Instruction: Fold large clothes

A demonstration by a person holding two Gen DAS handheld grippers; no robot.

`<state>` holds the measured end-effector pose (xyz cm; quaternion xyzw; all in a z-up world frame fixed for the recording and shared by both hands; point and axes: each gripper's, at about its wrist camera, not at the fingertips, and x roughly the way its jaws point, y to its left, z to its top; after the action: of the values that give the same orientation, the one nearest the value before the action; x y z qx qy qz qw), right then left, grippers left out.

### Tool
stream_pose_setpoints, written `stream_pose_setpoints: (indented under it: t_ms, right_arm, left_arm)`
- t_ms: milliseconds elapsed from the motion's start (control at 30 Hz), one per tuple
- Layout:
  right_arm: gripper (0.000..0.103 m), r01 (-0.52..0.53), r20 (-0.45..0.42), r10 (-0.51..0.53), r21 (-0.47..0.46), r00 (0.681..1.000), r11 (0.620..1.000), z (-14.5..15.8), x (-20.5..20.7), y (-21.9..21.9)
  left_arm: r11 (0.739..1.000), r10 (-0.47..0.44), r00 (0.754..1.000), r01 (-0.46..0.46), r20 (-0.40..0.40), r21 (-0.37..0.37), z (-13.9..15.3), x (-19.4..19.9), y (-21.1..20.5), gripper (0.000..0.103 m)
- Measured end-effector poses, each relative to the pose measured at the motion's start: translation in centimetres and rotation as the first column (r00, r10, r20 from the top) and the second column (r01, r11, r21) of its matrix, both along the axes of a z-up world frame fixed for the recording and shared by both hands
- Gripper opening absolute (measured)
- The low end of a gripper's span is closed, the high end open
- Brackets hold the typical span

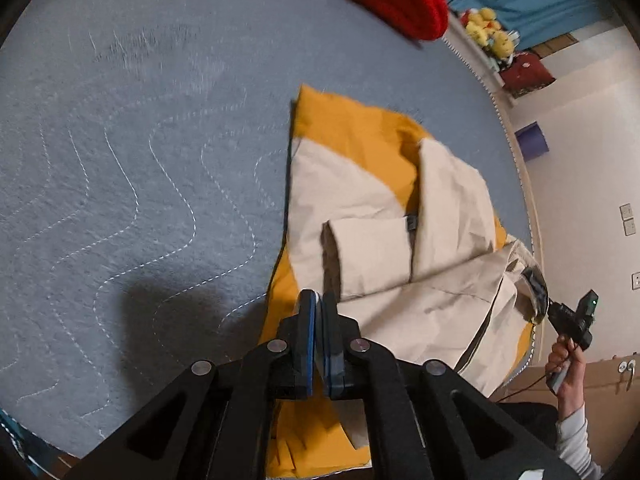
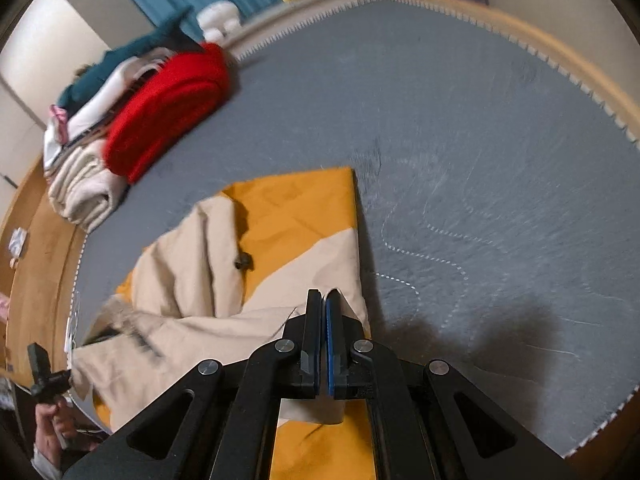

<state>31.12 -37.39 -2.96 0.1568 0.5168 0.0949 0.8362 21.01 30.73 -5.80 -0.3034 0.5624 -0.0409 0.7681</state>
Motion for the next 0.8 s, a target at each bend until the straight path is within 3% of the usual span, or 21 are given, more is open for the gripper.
stream_pose_setpoints:
  t_ms: [133, 167, 200, 300, 333, 367, 433, 500, 600, 733, 800]
  right_arm:
    - [0.007, -0.013, -0.06, 0.015, 0.022, 0.998, 1.0, -1.9, 1.8, -0.5]
    - [0.008, -0.012, -0.061, 0.014, 0.028, 0.998, 1.0, -2.0, 1.8, -0.7]
    - [0.009, -0.01, -0.058, 0.012, 0.025, 0.998, 1.0, -1.9, 1.8, -1.0]
    - [0.018, 0.035, 0.001, -0.035, 0.023, 0.999, 0.999, -0.6, 0.7, -2.2]
    - [0.028, 0.05, 0.024, -0.051, 0.034, 0.998, 0.998, 0.0, 0.2, -2.6]
    - [0.048, 0.07, 0.052, -0.073, 0.05, 0.996, 0.996, 0.5, -0.3, -3.1]
    - [0.068, 0.097, 0.101, -0.103, 0.062, 0.99, 0.993, 1.5, -1.5, -3.8]
    - [0.069, 0.085, 0.102, -0.091, 0.061, 0.991, 0.994, 1.5, -2.1, -3.7]
    - [0.069, 0.03, 0.025, -0.031, 0.025, 0.999, 0.999, -0.2, -2.4, -2.5]
    - [0.069, -0.055, -0.037, 0.053, -0.073, 0.998, 0.996, -2.1, -1.8, -0.7]
    - [0.069, -0.078, -0.071, 0.071, -0.097, 0.995, 0.992, -3.2, -1.3, -0.3]
  left_arm:
    - [0.999, 0.029, 1.0, -0.028, 0.011, -0.037, 0.2, -0.2, 1.9, 0.012]
    - [0.997, 0.064, 0.998, -0.062, 0.026, -0.053, 0.6, -0.6, 2.8, 0.02]
    - [0.993, 0.097, 0.994, -0.094, 0.041, -0.072, 0.9, -1.1, 3.6, 0.028]
    - [0.98, 0.174, 0.981, -0.165, 0.082, -0.108, 1.8, -2.7, 5.1, 0.031]
    - [0.979, 0.18, 0.979, -0.17, 0.092, -0.108, 2.0, -3.2, 5.1, 0.031]
    - [0.981, 0.172, 0.98, -0.162, 0.098, -0.103, 2.2, -3.6, 4.8, 0.032]
    - [0.987, 0.148, 0.984, -0.14, 0.099, -0.084, 2.6, -3.9, 3.8, 0.033]
    - [0.991, 0.121, 0.987, -0.115, 0.103, -0.065, 2.6, -4.3, 2.7, 0.035]
    - [0.999, 0.05, 0.995, -0.051, 0.082, 0.007, 2.3, -3.9, 0.9, 0.04]
    - [0.992, -0.026, 0.999, 0.022, 0.028, 0.128, 1.3, -2.7, -0.9, 0.045]
    - [0.988, -0.033, 0.999, 0.033, -0.001, 0.151, 0.5, -2.0, -1.1, 0.047]
